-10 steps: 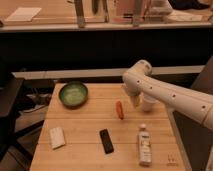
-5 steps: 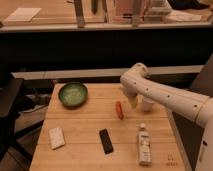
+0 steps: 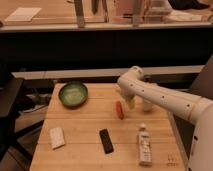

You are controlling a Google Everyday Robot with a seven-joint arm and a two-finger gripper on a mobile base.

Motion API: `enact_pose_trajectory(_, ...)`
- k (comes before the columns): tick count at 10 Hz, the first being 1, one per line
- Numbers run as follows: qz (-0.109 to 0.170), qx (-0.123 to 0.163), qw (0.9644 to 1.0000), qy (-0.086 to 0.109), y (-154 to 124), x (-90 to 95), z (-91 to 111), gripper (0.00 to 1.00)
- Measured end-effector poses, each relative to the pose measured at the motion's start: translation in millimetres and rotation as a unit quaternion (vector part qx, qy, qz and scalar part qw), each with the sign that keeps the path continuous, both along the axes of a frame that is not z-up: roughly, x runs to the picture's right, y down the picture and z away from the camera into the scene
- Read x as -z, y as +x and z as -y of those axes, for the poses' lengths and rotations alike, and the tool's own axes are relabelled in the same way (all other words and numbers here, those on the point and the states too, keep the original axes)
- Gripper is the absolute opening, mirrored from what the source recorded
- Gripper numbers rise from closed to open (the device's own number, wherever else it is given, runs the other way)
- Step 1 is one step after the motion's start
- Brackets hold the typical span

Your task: Place the pepper on the white sponge

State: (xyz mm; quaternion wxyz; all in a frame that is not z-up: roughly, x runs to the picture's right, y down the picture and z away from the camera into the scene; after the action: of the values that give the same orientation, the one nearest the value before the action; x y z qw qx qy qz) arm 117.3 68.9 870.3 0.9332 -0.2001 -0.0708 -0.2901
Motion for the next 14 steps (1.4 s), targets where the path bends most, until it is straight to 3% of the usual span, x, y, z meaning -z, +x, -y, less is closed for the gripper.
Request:
enact_pose_trajectory(9,0.037,0.051,0.9979,-0.013,-14,-26.8,-19,0.8)
enact_pose_trajectory(14,0.05,0.062,0.9966,-0.023,-17,-38.2,-28,0.8)
